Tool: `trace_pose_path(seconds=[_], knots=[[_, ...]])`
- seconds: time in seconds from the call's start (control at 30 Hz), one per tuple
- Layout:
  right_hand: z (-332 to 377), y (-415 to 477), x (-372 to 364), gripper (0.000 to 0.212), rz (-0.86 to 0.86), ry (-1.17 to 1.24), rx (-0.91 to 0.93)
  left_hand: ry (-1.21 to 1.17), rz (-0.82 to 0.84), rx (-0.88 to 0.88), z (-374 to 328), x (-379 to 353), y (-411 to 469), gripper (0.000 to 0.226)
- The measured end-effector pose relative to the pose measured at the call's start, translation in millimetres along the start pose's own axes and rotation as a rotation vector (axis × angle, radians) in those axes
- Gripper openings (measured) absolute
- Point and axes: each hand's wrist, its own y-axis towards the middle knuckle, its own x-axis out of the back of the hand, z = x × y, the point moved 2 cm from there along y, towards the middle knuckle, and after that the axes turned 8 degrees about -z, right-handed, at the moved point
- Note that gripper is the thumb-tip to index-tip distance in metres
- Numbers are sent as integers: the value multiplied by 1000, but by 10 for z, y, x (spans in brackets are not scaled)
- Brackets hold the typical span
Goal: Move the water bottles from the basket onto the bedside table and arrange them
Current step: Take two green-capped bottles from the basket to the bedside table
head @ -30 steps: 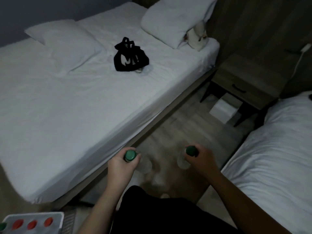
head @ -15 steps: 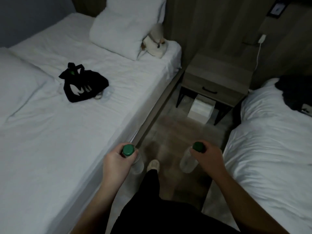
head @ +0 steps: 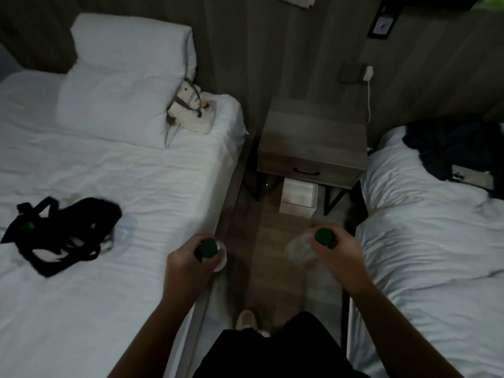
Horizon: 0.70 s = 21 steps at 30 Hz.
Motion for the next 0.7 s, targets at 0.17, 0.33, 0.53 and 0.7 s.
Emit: trace_pose_path(seconds=[0.17,0.33,0.53,0.7], knots=[[-105,661,87,21,-58,-87,29,78,68,82,-165,-400,652,23],[-268,1568,191,27,-5,-166,-30,96,36,173,-367,-994,1174,20],[-94,2645,407,23,172,-149,53,83,-79,282,-882,-1635,1722,22],[120,3500,555,21,245,-179,132,48,-146,272,-1341,-2115,2251,23]])
